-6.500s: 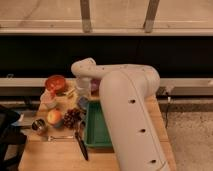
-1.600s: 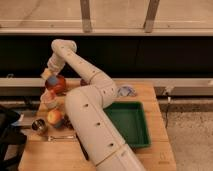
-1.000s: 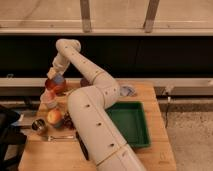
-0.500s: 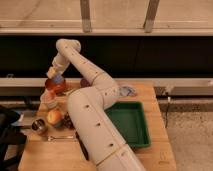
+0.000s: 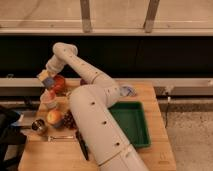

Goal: Wipe red bowl with sponge

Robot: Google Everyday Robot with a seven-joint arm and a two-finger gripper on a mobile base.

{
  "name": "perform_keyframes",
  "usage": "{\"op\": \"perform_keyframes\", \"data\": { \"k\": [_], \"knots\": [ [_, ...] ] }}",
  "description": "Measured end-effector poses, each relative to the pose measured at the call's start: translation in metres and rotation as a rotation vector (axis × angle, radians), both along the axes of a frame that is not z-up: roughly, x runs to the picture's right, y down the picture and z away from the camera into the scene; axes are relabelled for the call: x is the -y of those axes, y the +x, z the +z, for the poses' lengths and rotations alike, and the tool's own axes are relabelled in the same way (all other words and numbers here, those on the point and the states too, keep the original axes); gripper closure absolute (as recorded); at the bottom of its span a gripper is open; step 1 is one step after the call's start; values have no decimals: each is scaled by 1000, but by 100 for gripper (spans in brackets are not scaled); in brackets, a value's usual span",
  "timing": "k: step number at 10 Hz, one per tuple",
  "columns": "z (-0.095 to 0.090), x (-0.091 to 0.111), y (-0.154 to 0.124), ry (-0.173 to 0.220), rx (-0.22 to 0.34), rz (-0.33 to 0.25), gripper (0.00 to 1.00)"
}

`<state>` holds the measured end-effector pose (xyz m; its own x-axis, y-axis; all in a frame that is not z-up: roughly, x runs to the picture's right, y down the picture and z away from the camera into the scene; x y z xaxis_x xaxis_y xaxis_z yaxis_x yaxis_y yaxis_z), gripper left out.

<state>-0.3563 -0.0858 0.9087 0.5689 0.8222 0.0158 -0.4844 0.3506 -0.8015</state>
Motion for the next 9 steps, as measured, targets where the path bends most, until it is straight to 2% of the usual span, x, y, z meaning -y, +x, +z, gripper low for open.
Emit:
{"op": "perform_keyframes", "data": {
  "k": [1, 3, 4, 6, 9],
  "knots": [
    [-9, -4, -10, 1, 25, 2, 100],
    [-11, -5, -11, 0, 28, -3, 100],
    [-9, -3, -8, 6, 19, -19, 100],
    [-8, -5, -21, 23, 31, -39, 100],
    [1, -3, -41, 47, 49, -56, 100]
  ]
}}
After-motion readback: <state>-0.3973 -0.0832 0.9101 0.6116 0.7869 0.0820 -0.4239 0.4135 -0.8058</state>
